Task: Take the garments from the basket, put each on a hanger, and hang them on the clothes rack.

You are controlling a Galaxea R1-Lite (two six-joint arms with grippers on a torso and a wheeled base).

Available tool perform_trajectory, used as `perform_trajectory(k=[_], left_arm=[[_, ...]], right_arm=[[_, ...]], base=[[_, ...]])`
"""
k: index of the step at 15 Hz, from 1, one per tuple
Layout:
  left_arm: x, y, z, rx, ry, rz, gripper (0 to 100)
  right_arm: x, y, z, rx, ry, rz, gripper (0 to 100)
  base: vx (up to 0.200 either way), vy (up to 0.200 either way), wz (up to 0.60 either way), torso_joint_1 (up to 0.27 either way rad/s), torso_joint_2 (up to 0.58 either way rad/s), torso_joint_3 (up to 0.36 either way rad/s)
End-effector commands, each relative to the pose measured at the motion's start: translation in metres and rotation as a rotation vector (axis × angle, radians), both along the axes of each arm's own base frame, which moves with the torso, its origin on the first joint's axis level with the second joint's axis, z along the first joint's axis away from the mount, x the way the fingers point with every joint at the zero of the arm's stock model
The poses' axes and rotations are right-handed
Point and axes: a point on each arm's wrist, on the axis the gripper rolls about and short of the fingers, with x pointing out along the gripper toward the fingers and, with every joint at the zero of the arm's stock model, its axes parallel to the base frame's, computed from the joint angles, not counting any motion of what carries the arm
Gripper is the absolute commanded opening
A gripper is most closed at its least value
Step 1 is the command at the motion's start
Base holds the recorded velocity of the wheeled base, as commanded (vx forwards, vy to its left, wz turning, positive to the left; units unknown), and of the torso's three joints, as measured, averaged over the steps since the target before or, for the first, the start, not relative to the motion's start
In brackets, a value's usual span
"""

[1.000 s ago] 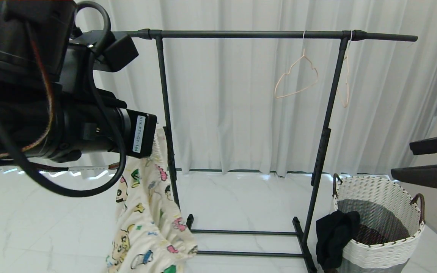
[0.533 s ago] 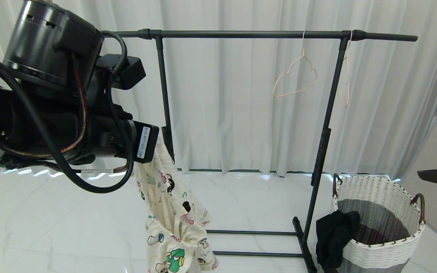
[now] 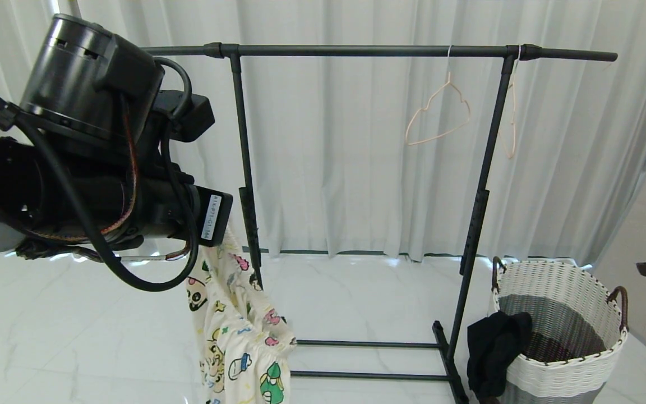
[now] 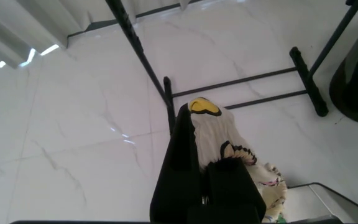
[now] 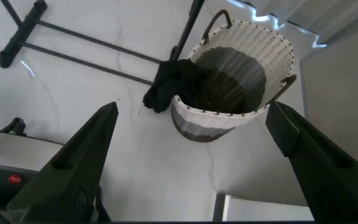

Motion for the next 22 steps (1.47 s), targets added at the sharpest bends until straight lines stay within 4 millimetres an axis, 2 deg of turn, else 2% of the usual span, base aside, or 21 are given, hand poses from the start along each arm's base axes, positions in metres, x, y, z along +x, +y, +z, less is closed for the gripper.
perform_trajectory(k=[1, 4, 6, 9, 14, 19, 22], left_arm=[[-0.001, 0.000, 0.000, -0.001, 0.000, 0.000, 0], [0.000, 0.000, 0.000, -0.002, -0.001, 0.002, 0], [-0.001, 0.000, 0.000, -0.001, -0.002, 0.001, 0], [-0.001, 0.001, 0.001, -0.002, -0.004, 0.003, 0], [-0.001, 0.001, 0.002, -0.002, -0.007, 0.005, 0], [-0.003, 0.002, 0.000, 0.074, -0.047, 0.106, 0], [-0.014, 0.010, 0.007, 0.056, -0.070, 0.106, 0]], right_arm=[[-0.002, -0.001, -0.001, -0.002, -0.003, -0.002, 100], [0.003, -0.001, -0.002, 0.007, -0.036, -0.019, 100], [0.010, -0.003, -0.011, 0.011, -0.078, -0.039, 100], [0.009, -0.004, -0.014, 0.011, -0.078, -0.040, 100], [0.009, -0.004, -0.014, 0.014, -0.078, -0.043, 100], [0.010, -0.006, -0.014, 0.015, -0.076, -0.063, 100], [0.010, -0.007, -0.013, 0.016, -0.080, -0.065, 100]], base=[[0.000, 0.000, 0.00, 0.000, 0.00, 0.000], [0.000, 0.000, 0.00, 0.000, 0.00, 0.000], [0.000, 0.000, 0.00, 0.000, 0.00, 0.000], [0.000, 0.000, 0.00, 0.028, -0.12, -0.119], [0.000, 0.000, 0.00, 0.159, -0.45, -0.277], [0.000, 0.000, 0.00, 0.187, -0.47, -0.280], [0.000, 0.000, 0.00, 0.209, -0.48, -0.279]])
